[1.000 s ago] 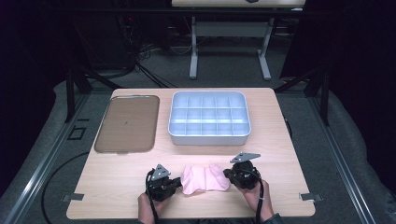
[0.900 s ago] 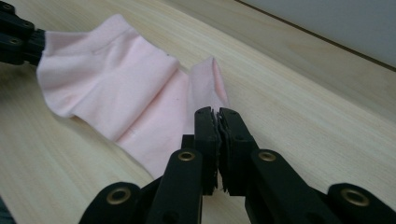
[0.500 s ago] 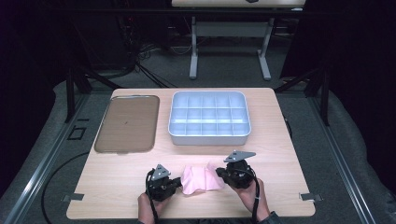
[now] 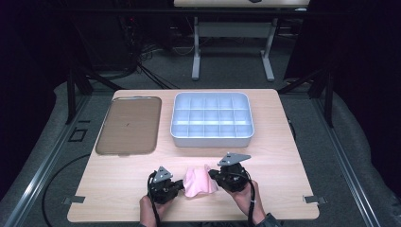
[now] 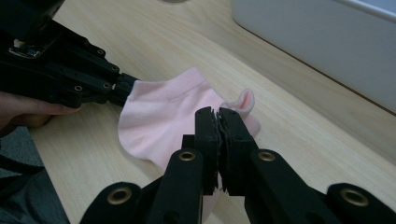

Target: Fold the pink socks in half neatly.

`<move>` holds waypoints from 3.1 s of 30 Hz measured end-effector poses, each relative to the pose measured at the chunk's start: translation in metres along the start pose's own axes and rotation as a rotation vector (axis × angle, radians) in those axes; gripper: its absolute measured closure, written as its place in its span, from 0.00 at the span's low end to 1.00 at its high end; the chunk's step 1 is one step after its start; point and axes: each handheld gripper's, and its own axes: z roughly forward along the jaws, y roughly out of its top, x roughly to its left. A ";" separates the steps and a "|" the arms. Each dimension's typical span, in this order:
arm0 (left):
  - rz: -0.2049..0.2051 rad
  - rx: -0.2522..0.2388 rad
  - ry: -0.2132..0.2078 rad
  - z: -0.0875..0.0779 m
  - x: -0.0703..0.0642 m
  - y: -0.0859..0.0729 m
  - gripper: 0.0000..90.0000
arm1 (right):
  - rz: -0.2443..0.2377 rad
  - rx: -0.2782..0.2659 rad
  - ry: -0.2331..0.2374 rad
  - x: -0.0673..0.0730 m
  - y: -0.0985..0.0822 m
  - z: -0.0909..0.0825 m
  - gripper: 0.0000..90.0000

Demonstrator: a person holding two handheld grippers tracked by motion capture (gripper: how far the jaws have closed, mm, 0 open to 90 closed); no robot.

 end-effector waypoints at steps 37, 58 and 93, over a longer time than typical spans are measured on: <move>0.005 0.001 -0.003 0.000 0.001 0.000 0.95 | -0.128 0.022 0.114 0.038 0.018 0.055 0.97; -0.001 0.002 -0.006 0.000 0.001 0.000 0.95 | -0.038 -0.026 0.151 0.001 0.004 0.027 0.73; -0.045 -0.014 -0.003 0.000 0.005 0.002 0.85 | -0.072 0.132 0.129 0.002 -0.014 0.065 0.96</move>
